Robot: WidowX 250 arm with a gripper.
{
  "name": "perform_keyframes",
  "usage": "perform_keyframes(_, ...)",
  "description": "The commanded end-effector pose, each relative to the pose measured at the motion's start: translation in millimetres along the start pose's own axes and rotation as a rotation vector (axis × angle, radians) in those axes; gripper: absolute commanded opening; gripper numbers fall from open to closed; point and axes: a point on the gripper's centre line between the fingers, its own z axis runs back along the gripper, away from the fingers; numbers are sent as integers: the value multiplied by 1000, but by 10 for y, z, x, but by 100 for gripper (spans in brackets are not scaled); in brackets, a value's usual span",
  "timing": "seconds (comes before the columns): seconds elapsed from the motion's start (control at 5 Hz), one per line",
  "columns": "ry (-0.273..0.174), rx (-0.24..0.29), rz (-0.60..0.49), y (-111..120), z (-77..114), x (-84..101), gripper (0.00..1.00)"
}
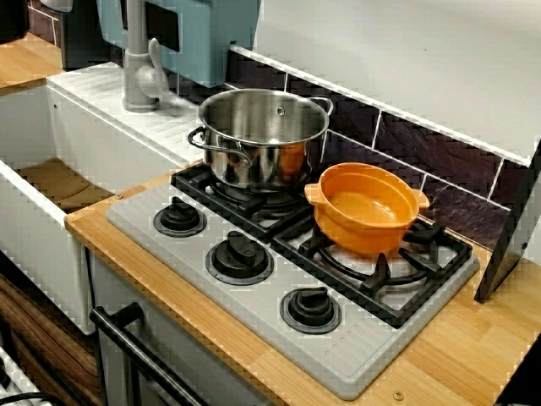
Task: Lift pot from stove
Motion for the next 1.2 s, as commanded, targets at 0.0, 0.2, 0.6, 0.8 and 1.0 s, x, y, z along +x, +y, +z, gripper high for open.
perform_keyframes(0.0, 0, 0, 0, 0, 0, 0, 100)
perform_keyframes(0.2, 4, 30, -25, -48, -114, 359, 100)
perform_keyframes(0.6, 27, 61, -107, -428, -356, 856, 100)
perform_keyframes(0.8, 30, 73, -115, -659, -562, 1114, 100)
perform_keyframes(1.0, 19, 94, -115, -925, -696, 1365, 100)
